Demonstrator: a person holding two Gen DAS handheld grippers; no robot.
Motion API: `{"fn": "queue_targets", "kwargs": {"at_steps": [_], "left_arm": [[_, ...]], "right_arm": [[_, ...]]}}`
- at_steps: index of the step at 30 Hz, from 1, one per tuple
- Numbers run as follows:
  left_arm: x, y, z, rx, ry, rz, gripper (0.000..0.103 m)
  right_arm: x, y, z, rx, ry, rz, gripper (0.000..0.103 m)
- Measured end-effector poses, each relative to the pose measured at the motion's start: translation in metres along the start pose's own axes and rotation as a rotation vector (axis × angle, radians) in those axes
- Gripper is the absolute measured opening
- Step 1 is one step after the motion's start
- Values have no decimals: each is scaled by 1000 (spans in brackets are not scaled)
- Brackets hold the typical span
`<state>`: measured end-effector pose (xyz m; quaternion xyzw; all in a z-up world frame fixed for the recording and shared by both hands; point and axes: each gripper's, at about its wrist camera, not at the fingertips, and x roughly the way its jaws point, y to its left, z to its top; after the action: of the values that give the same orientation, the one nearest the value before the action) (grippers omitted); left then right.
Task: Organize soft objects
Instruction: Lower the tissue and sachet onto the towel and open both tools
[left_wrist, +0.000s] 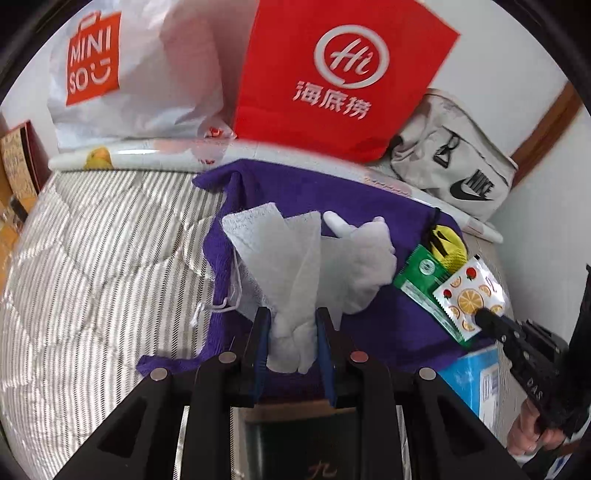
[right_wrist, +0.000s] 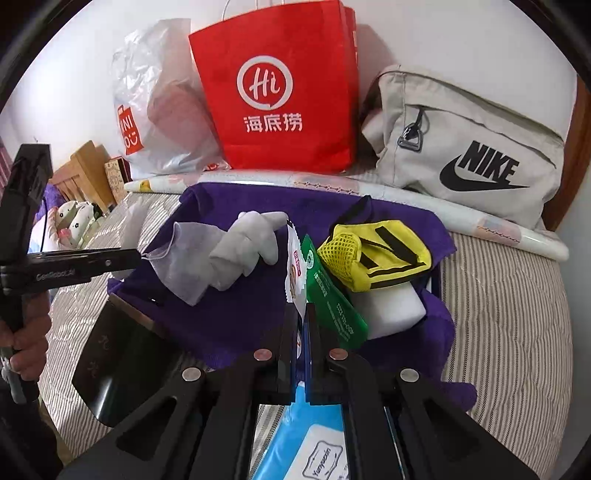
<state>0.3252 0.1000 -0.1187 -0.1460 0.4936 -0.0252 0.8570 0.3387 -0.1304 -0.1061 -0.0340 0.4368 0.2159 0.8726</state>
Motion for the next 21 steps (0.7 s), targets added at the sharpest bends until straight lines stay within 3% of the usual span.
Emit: {"fn": "queue_targets", "kwargs": {"at_steps": [13,17,19,21], "left_arm": [[32,-3,7,19,75,-22,23],[35,-7,6,47,84,4,30],[38,-6,4,53,100,-2,39],[38,-6,5,44,99,-18,46]], "right_arm": [[31,-4,2,17,104,35,4],[34,-1,0,5,124,26,5],[33,0,-1,7,118,31,10],[30,1,-1,5,110,34,29]]}}
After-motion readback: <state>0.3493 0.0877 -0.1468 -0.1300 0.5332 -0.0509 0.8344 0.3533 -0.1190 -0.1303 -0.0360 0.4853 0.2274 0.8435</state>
